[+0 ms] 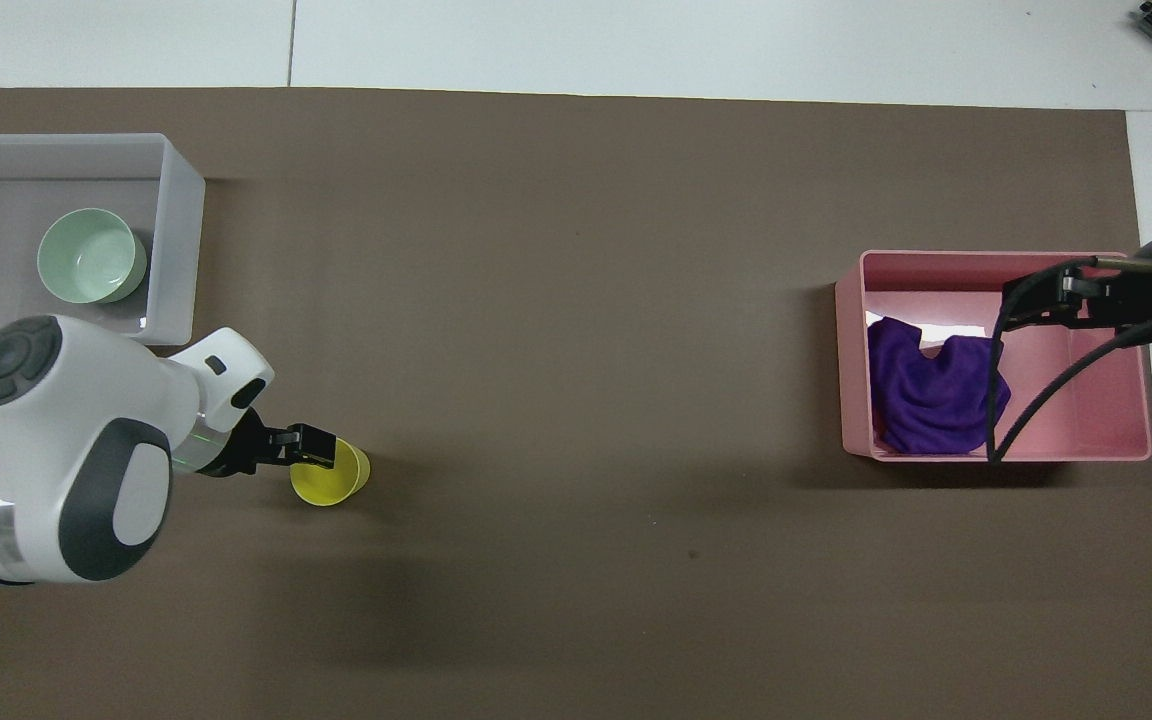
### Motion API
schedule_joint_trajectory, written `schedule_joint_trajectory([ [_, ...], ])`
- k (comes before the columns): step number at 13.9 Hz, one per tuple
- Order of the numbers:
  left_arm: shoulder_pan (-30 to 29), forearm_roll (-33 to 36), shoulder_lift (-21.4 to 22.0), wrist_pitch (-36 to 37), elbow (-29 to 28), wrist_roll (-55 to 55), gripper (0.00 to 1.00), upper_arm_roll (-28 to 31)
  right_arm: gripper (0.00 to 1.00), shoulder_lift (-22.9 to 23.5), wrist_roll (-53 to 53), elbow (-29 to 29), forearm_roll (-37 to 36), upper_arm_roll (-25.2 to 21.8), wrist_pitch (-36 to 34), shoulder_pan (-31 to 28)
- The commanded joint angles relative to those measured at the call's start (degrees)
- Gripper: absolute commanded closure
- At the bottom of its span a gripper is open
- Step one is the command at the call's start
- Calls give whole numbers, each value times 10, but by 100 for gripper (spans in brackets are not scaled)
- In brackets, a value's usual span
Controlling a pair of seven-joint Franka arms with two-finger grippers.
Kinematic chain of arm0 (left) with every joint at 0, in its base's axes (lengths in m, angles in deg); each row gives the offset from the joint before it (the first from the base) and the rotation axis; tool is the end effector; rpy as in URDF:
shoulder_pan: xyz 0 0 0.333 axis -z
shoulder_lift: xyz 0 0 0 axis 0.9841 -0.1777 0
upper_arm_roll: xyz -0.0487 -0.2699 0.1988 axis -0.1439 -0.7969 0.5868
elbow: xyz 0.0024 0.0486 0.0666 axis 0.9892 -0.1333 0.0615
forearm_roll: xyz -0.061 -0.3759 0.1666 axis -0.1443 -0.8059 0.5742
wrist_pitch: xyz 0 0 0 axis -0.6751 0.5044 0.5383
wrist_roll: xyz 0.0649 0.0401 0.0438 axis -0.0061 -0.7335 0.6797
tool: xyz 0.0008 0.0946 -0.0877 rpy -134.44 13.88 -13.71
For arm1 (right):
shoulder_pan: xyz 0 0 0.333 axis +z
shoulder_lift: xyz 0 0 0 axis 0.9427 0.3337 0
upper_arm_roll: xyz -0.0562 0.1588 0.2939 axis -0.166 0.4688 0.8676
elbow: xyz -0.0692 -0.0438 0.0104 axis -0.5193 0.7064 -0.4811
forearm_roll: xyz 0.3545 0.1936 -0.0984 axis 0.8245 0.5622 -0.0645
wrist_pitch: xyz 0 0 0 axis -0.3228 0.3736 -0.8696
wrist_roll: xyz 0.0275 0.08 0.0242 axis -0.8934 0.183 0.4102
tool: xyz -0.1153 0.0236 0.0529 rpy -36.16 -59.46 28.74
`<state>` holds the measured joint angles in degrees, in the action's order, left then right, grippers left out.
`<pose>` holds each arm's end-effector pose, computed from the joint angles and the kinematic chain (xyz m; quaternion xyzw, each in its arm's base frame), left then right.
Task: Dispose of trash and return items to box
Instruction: 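Reach the left gripper to the yellow cup and grasp it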
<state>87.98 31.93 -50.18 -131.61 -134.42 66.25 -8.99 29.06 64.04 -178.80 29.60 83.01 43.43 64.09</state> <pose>0.4782 -0.1248 0.3403 0.9927 -0.0053 -0.0895 0.0808 0.5763 0.0087 0.6114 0.9964 -0.0818 0.0023 0.0200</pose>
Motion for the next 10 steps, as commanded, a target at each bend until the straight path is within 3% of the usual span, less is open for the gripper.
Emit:
schedule_joint_trajectory([
  [1, 30, -8, 5, -32, -46, 34, 74, 10, 0, 1, 7, 11, 17, 7, -18, -6],
  [2, 30, -8, -10, -10, -42, 39, 100, 10, 0, -6, 7, 3, 19, 8, -18, -6],
  [6, 20, -8, -25, 34, 11, 39, 100, 13, 0, -28, 8, -28, 20, 10, -19, -5],
  [10, -40, -7, -26, 140, 136, 37, 100, 15, 0, -31, 0, -30, 22, 10, -16, -6],
])
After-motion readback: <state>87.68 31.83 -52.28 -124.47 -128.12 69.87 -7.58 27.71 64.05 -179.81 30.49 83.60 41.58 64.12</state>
